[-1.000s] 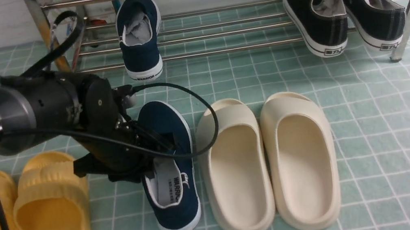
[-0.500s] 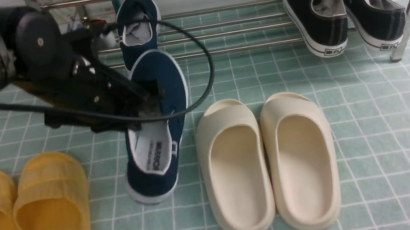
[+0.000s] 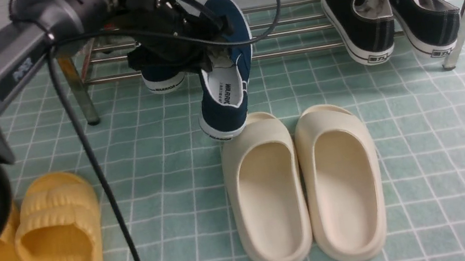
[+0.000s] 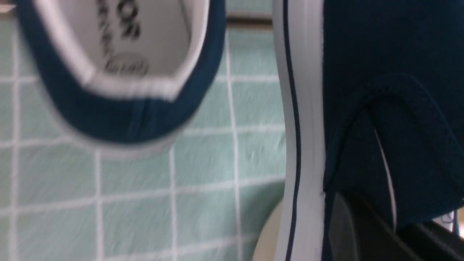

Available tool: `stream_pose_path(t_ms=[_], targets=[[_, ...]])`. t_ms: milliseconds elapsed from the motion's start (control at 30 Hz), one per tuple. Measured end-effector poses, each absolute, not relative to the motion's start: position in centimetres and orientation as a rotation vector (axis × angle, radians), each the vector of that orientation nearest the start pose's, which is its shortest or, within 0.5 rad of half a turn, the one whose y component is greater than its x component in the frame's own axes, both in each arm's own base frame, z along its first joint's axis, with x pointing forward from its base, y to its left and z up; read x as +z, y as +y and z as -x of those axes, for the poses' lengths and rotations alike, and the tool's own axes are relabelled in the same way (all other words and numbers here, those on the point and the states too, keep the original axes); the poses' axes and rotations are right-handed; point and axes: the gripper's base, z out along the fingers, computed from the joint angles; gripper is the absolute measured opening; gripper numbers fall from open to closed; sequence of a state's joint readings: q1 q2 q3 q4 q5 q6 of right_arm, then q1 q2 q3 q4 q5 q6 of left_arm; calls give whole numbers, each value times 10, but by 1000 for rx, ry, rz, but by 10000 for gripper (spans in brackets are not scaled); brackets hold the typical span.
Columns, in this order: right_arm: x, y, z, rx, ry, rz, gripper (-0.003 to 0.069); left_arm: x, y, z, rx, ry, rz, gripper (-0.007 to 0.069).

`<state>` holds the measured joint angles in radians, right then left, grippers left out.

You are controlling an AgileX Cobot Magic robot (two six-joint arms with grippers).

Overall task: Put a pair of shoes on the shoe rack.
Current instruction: Use the left arm to put a shoe into the shoe rack

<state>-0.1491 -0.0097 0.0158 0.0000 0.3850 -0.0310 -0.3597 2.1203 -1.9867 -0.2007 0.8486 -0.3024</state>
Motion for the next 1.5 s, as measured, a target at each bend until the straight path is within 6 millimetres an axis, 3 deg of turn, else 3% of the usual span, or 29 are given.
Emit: stream_pose_path(t_ms=[200, 400, 967, 1167, 1233, 1300, 1400, 1500], targets=[[174, -8, -52, -124, 1873, -111, 239, 280, -184, -490, -577, 2417, 158, 3], [174, -8, -52, -124, 1873, -111, 239, 271, -175, -510, -574, 2332, 193, 3], [174, -8, -52, -124, 1873, -111, 239, 256, -174, -528, -539, 2202, 154, 16], [174, -8, -52, -124, 1873, -111, 239, 258, -175, -531, -579, 2168, 197, 137], [174, -8, -52, -124, 1873, -111, 239, 259, -175, -530, -581, 2172, 201, 246], [174, -8, -52, -124, 1873, -111, 239, 259, -175, -529, -573, 2189, 196, 305], [174, -8, -52, -124, 1873, -111, 239, 264, -175, -526, -579, 2224, 199, 361], [174, -8, -52, -124, 1873, -111, 239, 270, -175, -523, -586, 2243, 199, 370]])
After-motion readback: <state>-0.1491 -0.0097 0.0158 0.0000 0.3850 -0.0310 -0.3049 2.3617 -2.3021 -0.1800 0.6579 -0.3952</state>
